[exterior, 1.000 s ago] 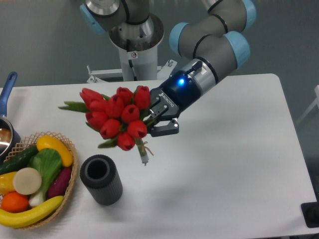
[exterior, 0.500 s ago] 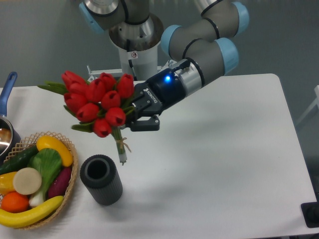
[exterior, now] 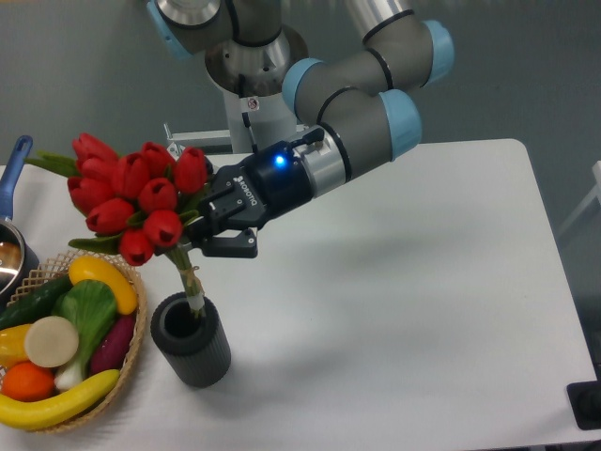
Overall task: Insert the flowers into the vase
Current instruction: 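Lower the tulip stems into the black vase opening, then push the tulip bunch further down into the vase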
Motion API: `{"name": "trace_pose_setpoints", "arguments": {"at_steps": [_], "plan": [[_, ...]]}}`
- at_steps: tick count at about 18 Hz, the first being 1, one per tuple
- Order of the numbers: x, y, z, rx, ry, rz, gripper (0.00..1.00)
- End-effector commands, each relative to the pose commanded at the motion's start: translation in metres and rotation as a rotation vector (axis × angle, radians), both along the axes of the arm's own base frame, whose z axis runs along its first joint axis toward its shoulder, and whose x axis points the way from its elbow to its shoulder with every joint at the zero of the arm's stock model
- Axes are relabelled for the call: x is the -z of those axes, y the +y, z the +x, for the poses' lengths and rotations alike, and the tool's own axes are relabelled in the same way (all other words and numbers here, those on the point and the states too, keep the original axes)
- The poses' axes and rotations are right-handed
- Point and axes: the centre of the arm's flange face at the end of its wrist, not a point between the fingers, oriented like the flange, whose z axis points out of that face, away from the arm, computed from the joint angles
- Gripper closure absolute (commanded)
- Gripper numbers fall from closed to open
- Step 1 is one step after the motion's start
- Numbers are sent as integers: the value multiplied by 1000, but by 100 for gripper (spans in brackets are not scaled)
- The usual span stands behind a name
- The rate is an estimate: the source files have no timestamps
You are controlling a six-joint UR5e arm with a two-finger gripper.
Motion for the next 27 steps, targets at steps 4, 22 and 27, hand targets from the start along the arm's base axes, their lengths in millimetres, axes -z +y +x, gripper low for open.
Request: {"name": "trace_pose_setpoints", "arguments": {"at_steps": [4, 22, 27], "plan": [[15, 6, -3, 4, -20, -17, 76], [112, 12, 0, 13, -85, -86, 75], [125, 14, -2, 13, -94, -95, 74]]}}
